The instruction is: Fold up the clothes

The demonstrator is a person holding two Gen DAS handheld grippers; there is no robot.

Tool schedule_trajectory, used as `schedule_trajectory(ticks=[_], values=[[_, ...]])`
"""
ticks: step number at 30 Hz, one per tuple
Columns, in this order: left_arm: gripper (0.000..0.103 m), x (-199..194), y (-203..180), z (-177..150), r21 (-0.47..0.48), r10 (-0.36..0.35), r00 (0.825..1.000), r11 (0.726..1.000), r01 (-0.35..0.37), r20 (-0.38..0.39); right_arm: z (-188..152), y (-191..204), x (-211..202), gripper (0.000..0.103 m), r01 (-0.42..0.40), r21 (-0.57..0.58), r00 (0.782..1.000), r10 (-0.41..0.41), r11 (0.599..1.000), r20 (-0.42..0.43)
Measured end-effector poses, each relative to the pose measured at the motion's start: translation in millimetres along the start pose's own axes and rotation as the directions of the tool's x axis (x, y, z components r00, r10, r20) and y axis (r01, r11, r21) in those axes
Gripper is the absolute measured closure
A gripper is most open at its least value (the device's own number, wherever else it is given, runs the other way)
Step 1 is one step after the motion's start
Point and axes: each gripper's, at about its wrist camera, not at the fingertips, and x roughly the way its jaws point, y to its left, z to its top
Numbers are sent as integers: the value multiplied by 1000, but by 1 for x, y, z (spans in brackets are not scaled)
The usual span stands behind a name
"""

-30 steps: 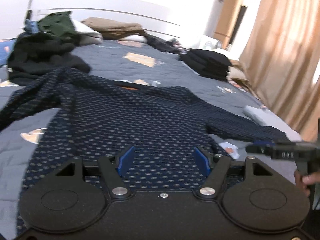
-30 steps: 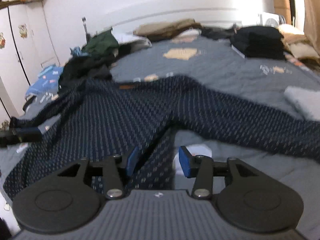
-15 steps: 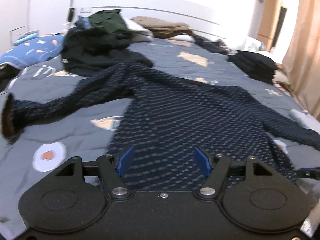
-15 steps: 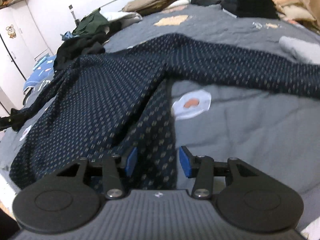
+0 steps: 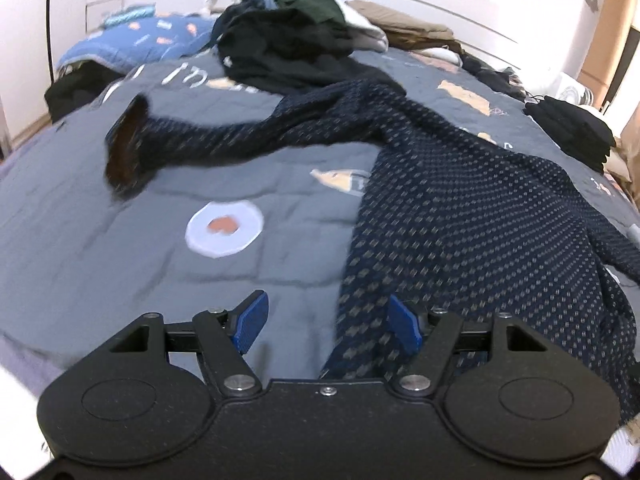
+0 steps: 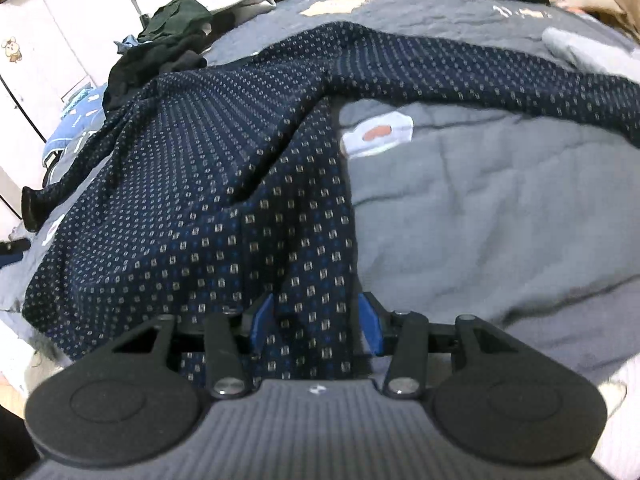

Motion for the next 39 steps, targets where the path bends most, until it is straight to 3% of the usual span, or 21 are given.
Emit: schedule_trajectory(ticks=[7,14,23,29,32,36,38,39], values=[[40,-11,42,-18,-14,-84,994,996,83,-67,-8,-15,-6,57,-37,116,999,39,993,-17],[65,3,41,-29,24,-139,983,989,143,-120,-5,-3,9,57,-36,132,998,42,991,-40],[64,31,27,-30,3,-187,969,982,190,-162,-6,-2,22,57,-28,142,998,36,990,-60],[44,40,21,-31,-25,-216,961,976,215,-175,-9,-3,21,58,-42,158,997,50,987,-50],[38,40,17,-32,-23,-222,960,975,221,-173,-10,-8,18,66,-86,212,994,98,974,-44],[32,41,16,-32,-55,-223,961,975,217,-164,-11,-12,11,86,-146,263,987,158,954,-25],[35,42,14,-33,-69,-231,960,972,223,-159,-12,-13,7,96,-170,277,984,179,946,-8],[42,42,13,-34,-67,-237,958,971,229,-159,-13,-13,5,97,-186,287,981,193,940,2]])
